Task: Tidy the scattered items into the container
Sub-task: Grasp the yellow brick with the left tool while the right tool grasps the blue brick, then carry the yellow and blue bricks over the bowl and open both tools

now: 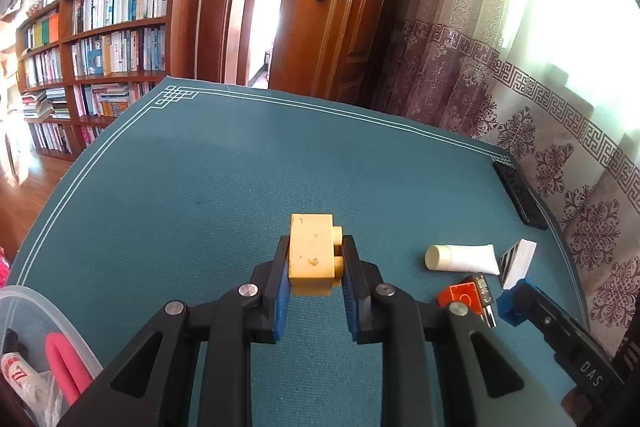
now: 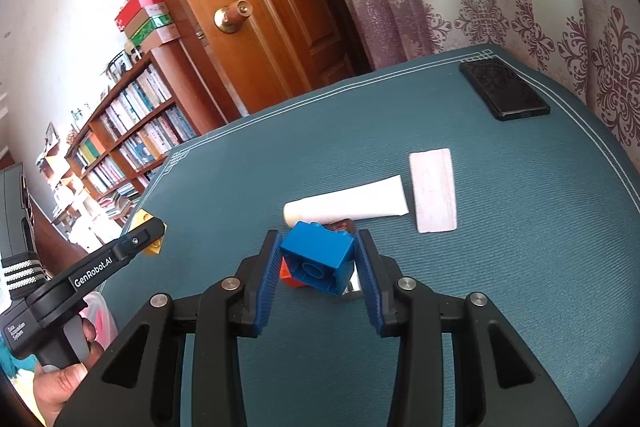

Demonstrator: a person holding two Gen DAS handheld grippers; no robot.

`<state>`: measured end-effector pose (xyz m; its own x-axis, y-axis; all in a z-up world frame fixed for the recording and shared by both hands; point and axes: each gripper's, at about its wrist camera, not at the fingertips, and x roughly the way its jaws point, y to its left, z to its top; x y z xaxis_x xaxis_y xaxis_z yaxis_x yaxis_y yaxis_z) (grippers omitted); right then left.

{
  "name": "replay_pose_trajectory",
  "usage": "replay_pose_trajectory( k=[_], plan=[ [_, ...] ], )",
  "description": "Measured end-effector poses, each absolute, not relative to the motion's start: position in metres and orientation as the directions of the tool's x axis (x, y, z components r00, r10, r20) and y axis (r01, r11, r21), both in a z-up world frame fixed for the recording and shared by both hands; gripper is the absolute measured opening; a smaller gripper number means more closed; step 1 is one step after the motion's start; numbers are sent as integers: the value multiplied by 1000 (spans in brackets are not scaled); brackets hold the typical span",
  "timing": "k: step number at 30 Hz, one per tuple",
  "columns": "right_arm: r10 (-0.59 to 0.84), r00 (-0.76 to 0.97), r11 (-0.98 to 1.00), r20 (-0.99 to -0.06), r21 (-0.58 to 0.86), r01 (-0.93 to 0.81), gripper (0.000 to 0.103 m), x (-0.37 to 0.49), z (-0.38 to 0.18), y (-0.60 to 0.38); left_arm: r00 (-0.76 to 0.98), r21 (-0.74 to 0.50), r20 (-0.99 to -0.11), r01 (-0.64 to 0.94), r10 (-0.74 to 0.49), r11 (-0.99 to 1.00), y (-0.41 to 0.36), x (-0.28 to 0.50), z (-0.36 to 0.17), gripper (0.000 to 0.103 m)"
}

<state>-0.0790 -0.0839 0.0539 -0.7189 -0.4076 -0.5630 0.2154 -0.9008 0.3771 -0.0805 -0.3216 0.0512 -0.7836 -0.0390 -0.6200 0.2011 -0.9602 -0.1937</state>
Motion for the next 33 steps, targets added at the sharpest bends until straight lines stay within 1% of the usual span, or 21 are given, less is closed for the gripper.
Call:
replay_pose_trajectory(
  k=[6, 14, 23, 33],
  plan=[
    [-458, -685, -883, -566, 383, 273, 40, -71, 53, -103, -777, -178, -627, 214, -57, -960, -324, -56, 52, 26],
    [-522, -631, -853, -573, 368, 371, 40, -54, 56, -139, -766, -174, -634, 277, -108, -945, -355, -16, 57, 26],
    [-588, -550, -804, -594, 351, 481, 40, -30, 58, -187, -729, -134, -647, 398, -224, -908, -397, 33, 57, 26],
    [-659, -464, -727, -592, 344, 594, 40, 0, 64, -247, -689, -110, -669, 462, -278, -880, -427, 64, 44, 26]
  ],
)
